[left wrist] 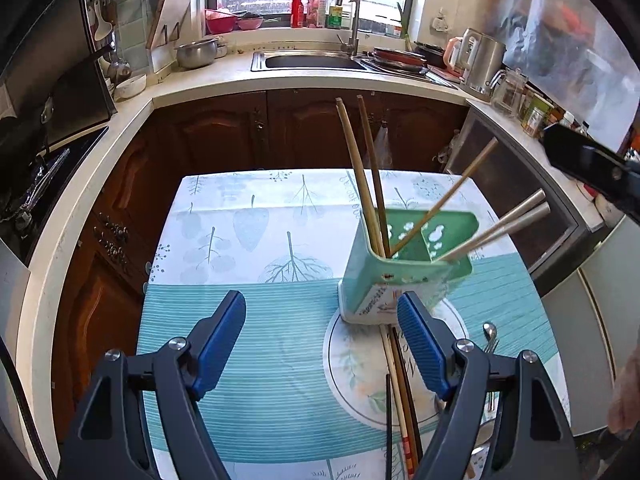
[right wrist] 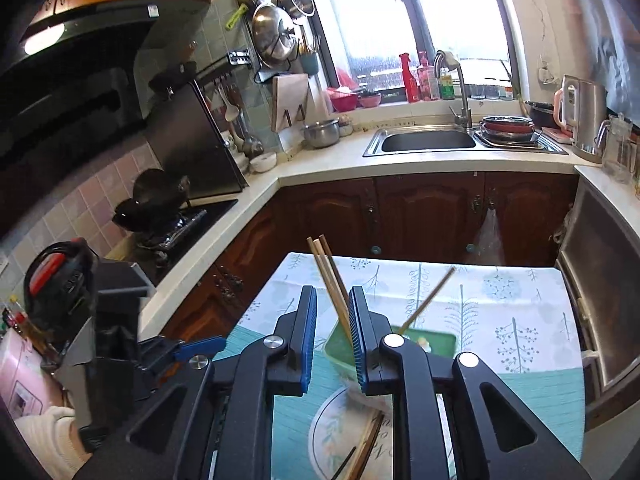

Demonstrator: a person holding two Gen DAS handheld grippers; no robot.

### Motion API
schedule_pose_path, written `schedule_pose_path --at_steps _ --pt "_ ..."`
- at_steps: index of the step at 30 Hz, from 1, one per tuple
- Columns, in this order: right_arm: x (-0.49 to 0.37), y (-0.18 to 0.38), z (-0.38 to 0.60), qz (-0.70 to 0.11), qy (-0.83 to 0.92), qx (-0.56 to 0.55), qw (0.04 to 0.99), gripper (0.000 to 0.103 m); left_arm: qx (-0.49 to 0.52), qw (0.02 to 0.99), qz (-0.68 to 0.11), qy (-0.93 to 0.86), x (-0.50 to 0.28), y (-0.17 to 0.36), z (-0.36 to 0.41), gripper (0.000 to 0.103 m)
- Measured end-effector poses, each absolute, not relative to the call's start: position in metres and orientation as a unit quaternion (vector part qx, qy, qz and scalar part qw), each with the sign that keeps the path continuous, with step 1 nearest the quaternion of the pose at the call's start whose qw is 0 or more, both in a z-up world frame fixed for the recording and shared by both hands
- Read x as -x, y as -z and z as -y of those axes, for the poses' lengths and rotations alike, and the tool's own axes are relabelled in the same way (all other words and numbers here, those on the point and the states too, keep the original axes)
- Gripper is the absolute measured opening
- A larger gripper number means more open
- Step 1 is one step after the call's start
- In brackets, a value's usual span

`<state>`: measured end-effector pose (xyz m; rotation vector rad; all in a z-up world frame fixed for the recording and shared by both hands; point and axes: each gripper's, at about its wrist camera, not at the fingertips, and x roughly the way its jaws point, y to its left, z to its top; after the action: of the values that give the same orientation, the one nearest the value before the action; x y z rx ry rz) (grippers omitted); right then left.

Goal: Organize utensils
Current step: 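Carry the wooden chopstick over the green holder with the right gripper and release it, then grasp another wooden chopstick with the right gripper and drop it into the holder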

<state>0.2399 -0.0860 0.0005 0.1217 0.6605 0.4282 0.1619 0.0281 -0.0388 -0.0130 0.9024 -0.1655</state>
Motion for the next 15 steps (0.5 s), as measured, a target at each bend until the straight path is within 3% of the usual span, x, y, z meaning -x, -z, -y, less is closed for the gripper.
schedule_pose_path --at_steps 4,6,8,15 --pt "-0.2 0.006 0.109 -0.328 -0.205 -0.076 0.919 0.021 -0.005 0.893 -0.441 0.092 -0.142 0.051 -0.024 0.077" --pt "-0.182 0.017 0.117 -0.333 -0.196 -0.073 0.92 0.035 -0.011 0.892 -0.441 0.097 -0.131 0.057 -0.021 0.077" --pt "-0.172 0.032 0.122 -0.337 -0.181 -0.063 0.922 0.042 -0.024 0.895 -0.434 0.098 -0.121 0.062 -0.017 0.077" --pt "-0.184 0.068 0.136 -0.362 -0.144 -0.079 0.917 0.043 -0.036 0.902 -0.421 0.082 -0.118 0.065 -0.01 0.077"
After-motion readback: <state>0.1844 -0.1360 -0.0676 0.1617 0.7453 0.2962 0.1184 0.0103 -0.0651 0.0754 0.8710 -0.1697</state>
